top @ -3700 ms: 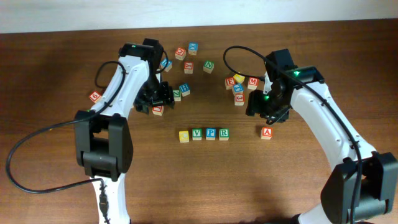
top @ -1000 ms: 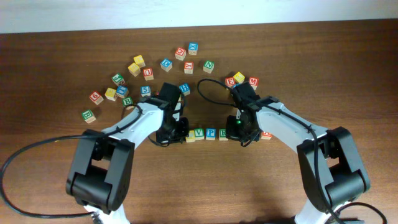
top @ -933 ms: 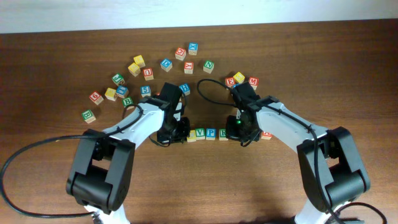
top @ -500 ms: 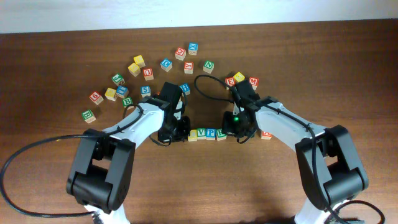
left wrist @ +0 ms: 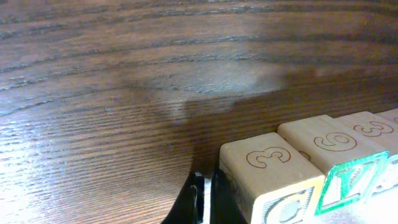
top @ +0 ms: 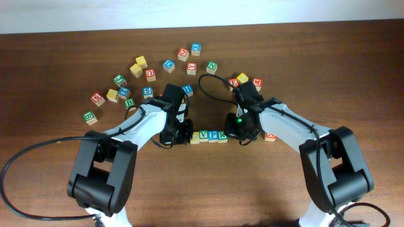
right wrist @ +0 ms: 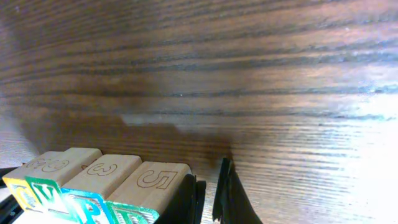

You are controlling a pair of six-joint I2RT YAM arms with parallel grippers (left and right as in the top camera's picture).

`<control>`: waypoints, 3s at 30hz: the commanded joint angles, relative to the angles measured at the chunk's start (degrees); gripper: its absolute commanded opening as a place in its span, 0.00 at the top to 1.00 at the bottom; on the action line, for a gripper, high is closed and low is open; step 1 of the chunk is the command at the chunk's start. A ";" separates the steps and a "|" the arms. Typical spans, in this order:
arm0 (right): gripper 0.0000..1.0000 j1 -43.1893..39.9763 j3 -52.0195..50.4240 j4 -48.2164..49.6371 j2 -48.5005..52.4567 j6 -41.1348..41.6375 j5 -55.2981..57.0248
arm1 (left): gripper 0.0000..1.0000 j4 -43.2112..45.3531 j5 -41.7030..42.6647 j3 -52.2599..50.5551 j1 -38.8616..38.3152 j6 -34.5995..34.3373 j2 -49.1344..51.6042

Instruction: Spell out CVPR

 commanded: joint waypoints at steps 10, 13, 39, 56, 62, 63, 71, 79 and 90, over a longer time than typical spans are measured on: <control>0.96 -0.02 -0.50 -1.97 0.63 0.50 0.37 | 1.00 -2.86 -4.09 8.35 3.34 2.64 -1.92; 0.96 -1.68 -0.50 -2.03 0.63 0.50 0.31 | 1.00 -2.95 -1.73 9.70 3.28 2.38 -2.32; 0.96 -18.93 28.28 -36.89 -9.27 -13.88 7.80 | 1.00 1.95 -3.48 12.96 -5.27 -2.38 3.96; 0.96 -23.69 27.23 -37.75 -9.14 -16.28 7.82 | 1.00 1.62 -2.38 13.90 -7.63 -1.86 6.38; 0.96 -20.81 18.62 -34.27 -9.14 -16.26 6.10 | 1.00 -7.85 -2.38 26.23 -1.03 -0.33 6.36; 0.96 -19.04 16.13 -31.78 -9.14 -16.06 5.01 | 1.00 -10.78 -2.38 27.04 1.16 -0.15 6.36; 0.96 -4.74 5.27 -14.49 -6.91 -6.54 6.84 | 1.00 -26.99 -9.92 24.11 4.61 4.37 6.51; 0.96 -1.88 5.27 -11.28 -1.09 -4.83 4.17 | 1.00 -17.99 -2.34 11.85 2.67 4.33 6.51; 0.96 1.11 4.57 -10.43 1.14 -1.18 4.63 | 1.00 -13.16 -1.92 9.79 -1.36 2.14 6.60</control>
